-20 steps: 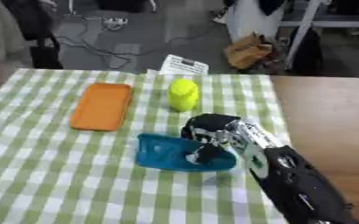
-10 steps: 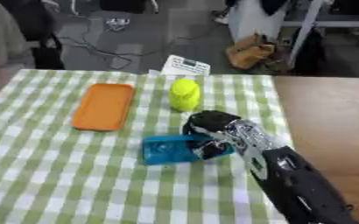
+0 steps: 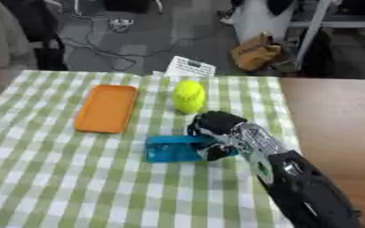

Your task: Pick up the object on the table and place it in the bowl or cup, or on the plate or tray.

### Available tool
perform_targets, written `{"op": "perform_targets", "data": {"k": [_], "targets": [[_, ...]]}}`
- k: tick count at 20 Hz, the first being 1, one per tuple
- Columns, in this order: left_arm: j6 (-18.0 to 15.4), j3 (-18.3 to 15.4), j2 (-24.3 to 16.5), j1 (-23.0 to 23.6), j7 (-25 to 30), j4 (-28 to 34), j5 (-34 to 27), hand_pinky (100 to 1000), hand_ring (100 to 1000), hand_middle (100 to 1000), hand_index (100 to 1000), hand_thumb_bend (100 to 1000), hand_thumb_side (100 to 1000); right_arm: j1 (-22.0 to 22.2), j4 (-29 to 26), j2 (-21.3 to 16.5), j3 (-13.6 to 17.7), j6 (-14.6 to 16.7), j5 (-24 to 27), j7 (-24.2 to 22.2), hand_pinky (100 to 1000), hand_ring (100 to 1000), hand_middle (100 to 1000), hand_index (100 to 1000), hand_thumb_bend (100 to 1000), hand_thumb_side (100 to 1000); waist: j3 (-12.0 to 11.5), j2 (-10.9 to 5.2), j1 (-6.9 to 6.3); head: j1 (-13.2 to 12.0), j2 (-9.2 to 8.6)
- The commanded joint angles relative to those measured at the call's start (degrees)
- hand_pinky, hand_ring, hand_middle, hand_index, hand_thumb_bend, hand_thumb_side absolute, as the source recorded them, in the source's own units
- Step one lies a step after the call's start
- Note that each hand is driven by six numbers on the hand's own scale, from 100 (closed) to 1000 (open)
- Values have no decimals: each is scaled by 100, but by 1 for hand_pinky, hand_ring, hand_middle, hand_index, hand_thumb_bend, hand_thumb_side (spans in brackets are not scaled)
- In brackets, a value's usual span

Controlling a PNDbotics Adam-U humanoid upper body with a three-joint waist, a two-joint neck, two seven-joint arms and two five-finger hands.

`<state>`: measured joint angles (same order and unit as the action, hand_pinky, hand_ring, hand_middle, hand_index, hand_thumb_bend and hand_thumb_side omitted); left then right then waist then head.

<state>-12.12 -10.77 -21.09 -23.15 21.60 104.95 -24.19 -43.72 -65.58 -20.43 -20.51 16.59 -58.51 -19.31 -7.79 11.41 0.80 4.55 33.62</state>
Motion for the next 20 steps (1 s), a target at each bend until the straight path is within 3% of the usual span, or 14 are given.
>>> {"op": "perform_targets", "data": {"k": [1,13,20], "targets": [[-18,3,-92,-110,-14,73,-31,686,693,732,815,196,861,-164,-220,-185,62,-69,-63,181,289,466,460,577,100,100,-17,22,-118,-14,-56],[58,147,24,-360,61,122,-161,686,699,735,815,200,847,-376,-519,-470,185,-933,-706,1436,298,442,431,570,121,100,-360,52,-56,69,-129],[168,279,136,-630,15,426,-402,686,716,744,818,213,804,-398,-636,-639,237,-1172,-824,1797,323,444,437,577,144,100,-810,70,148,175,-167]]}}
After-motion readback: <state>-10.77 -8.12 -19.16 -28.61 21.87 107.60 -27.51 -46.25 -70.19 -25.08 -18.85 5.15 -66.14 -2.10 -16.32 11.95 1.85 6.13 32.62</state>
